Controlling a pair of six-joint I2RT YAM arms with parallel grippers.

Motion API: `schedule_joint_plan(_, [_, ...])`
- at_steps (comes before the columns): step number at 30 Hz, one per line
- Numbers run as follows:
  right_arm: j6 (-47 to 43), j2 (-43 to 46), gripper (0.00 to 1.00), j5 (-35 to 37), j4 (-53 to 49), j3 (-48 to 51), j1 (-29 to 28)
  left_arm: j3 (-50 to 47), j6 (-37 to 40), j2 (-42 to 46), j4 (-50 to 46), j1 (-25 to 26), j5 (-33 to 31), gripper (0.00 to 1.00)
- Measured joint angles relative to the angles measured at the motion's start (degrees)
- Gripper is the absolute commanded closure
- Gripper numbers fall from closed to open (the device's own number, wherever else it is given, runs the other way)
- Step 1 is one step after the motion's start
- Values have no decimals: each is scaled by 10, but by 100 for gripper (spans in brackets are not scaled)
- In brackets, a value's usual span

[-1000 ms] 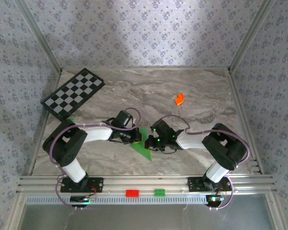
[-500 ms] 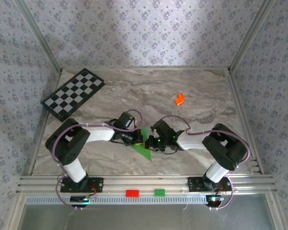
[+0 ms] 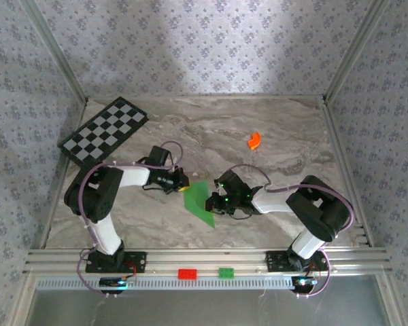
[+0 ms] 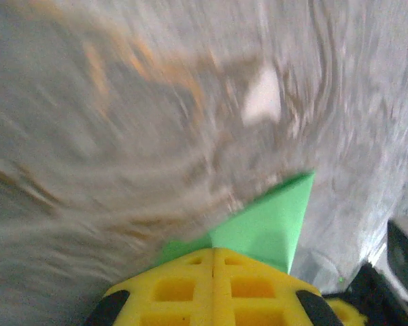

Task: Fold a paper plane with a square sheet of paper (pick it up from the middle)

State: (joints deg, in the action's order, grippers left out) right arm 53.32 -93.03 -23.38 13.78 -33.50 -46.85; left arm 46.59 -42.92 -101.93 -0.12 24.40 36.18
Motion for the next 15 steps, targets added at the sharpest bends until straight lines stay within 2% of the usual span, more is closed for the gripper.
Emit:
schedule_joint_plan(4, [-2,0,100,-2,3,2,1,26,12,-9,-19,-35,-13,97])
schedule_joint_plan(7, [-3,0,100,-7,2,2,4,40,18,-7,-31,-43,-17,96])
schedule_joint_plan(11, [-4,0,100,-12,1,2,7,32,19,30,-44,-32,-22,94])
schedule_joint_plan(15, [-7,0,100,-16,-2,2,10,7,20,97,-42,8,-26,94])
